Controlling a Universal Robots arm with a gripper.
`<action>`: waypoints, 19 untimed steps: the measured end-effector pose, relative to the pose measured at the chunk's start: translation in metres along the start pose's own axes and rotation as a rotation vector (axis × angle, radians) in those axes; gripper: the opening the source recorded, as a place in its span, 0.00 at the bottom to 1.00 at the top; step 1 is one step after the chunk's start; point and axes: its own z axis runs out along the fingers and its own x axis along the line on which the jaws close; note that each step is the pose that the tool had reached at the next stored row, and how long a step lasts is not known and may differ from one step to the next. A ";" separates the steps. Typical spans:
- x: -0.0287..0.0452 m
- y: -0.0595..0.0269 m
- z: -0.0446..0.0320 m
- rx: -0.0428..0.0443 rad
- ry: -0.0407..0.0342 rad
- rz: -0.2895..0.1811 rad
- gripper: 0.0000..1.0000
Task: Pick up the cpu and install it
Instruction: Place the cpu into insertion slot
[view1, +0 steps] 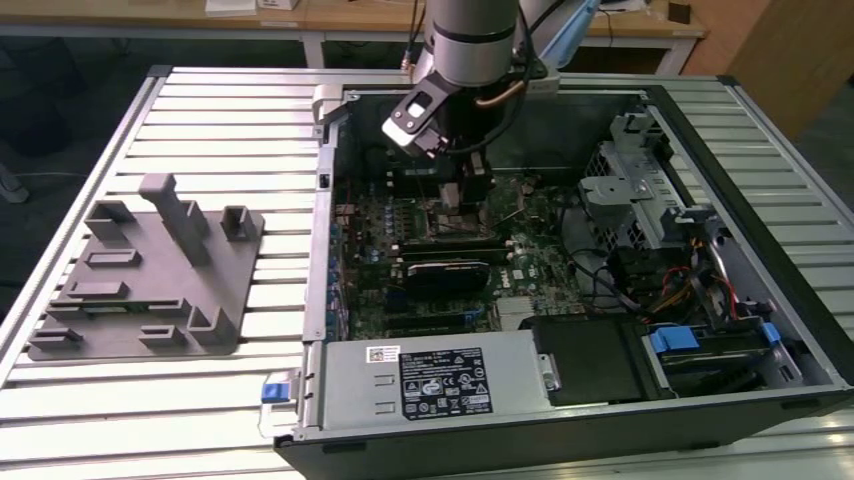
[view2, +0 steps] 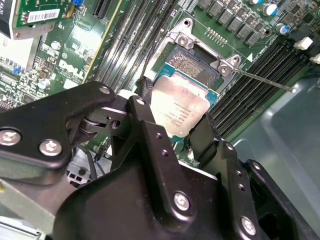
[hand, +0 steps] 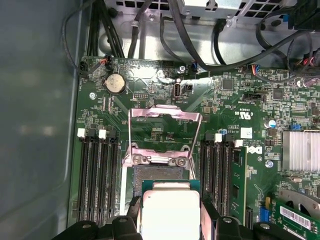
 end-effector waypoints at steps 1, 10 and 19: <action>0.0000 0.0000 0.0006 0.0000 0.0003 0.000 0.55; 0.0002 -0.0003 0.0048 -0.0008 0.0144 0.001 0.55; 0.0003 -0.0005 0.0083 -0.0009 0.0166 0.001 0.55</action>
